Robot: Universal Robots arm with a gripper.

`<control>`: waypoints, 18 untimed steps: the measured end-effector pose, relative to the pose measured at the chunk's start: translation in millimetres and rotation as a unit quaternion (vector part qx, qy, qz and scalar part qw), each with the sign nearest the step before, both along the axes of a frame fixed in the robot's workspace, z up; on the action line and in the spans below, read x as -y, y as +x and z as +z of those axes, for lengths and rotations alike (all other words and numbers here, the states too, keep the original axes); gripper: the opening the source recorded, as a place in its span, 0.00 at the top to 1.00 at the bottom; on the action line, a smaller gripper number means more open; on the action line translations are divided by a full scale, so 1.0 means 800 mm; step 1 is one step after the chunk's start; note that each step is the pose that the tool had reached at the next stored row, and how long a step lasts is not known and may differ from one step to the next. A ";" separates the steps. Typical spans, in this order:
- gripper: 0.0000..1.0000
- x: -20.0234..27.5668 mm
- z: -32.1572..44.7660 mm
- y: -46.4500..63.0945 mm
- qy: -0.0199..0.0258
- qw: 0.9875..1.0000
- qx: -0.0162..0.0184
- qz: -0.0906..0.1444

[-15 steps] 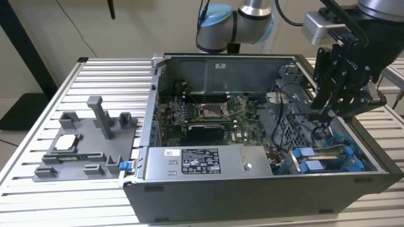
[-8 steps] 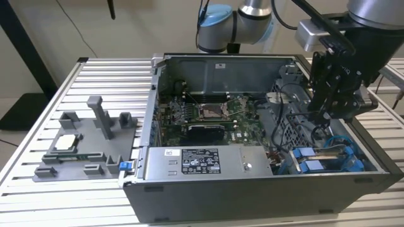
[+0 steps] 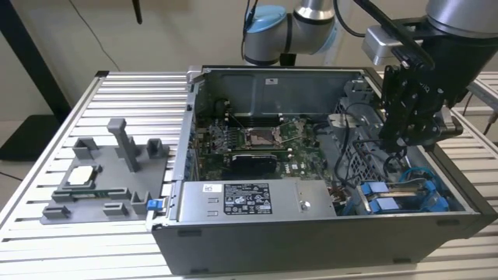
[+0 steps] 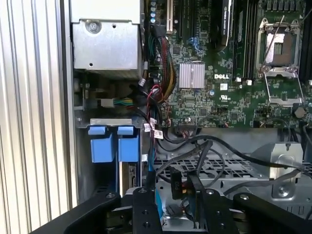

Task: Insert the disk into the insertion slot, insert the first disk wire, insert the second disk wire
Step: 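Insert the first disk wire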

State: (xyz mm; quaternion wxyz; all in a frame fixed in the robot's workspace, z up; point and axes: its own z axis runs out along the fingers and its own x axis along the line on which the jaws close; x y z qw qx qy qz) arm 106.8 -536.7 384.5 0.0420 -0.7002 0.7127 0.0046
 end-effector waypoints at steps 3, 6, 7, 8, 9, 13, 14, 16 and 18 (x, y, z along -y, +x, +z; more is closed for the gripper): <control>0.00 0.0000 -0.0008 0.000 0.003 1.000 0.002 0.001; 0.00 0.0001 -0.0017 -0.001 0.008 1.000 0.005 0.003; 0.00 0.0001 -0.0019 -0.001 0.010 1.000 0.005 0.004; 0.00 0.0000 -0.0020 -0.001 0.010 1.000 0.006 0.005; 0.00 0.0000 -0.0021 -0.001 0.011 1.000 0.006 0.006; 0.00 0.0001 -0.0024 -0.002 0.011 1.000 0.006 0.008; 0.00 0.0001 -0.0026 -0.002 0.011 1.000 0.007 0.009; 0.00 0.0001 -0.0029 -0.002 0.011 1.000 0.007 0.011; 1.00 0.0001 -0.0031 -0.002 0.011 1.000 0.008 0.013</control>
